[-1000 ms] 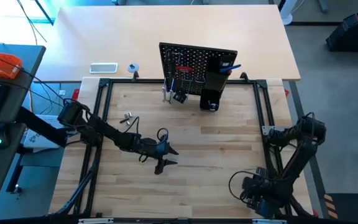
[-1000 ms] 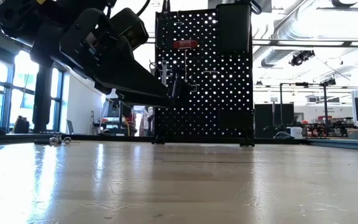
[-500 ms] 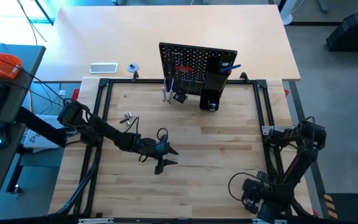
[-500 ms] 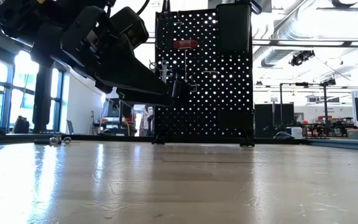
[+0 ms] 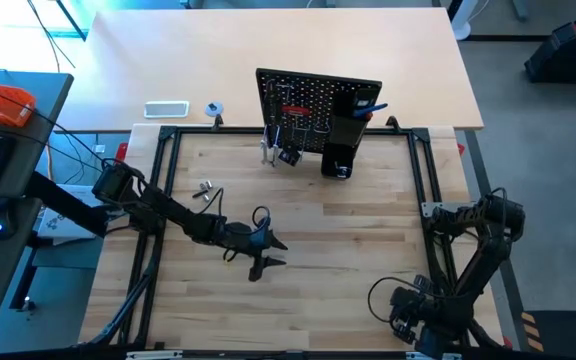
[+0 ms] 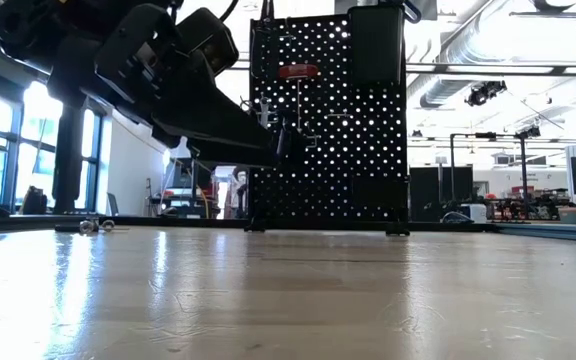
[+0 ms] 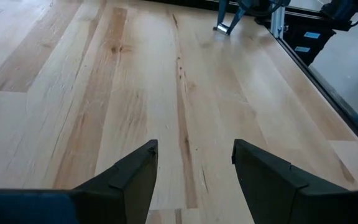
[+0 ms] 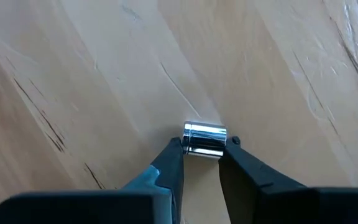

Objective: Hang tools onto peg board
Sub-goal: Put the socket into the bottom black bin on the peg board

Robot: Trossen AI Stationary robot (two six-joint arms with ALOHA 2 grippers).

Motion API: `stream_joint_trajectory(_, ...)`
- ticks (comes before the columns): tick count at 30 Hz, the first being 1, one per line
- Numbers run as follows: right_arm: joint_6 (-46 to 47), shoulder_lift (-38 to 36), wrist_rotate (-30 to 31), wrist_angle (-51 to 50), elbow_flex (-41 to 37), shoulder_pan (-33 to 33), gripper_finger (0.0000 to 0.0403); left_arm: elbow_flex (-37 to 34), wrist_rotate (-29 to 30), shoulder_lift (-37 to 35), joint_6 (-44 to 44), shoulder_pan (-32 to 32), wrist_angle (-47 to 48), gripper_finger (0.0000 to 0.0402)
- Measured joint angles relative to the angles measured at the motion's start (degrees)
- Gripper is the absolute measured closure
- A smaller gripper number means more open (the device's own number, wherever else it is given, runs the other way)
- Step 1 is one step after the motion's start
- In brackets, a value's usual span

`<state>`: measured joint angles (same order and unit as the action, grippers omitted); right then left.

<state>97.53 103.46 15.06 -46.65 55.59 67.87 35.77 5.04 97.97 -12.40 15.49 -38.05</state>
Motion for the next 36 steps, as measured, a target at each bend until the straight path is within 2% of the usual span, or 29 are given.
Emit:
stream_joint_trajectory(9,-1.01,-0.08,4.13,-1.12,-0.09,-1.24,0.033,0.0,-0.01,0.0,0.05,-0.09,-1.96,0.0201)
stream_joint_trajectory(19,-4.19,-3.43,16.05,-10.12,-0.39,-6.61,0.033,0.0,0.0,0.0,0.07,-1.05,-2.12,0.0201)
stream_joint_trajectory(30,-16.32,-9.38,31.17,-18.72,-0.33,-21.28,0.0329,0.0,0.02,0.0,0.57,-1.22,-1.67,0.0201)
stream_joint_trajectory(36,-30.21,-13.16,35.69,-14.56,-0.26,-32.73,0.0329,0.0,0.37,0.0,2.14,-1.29,-1.65,0.0201)
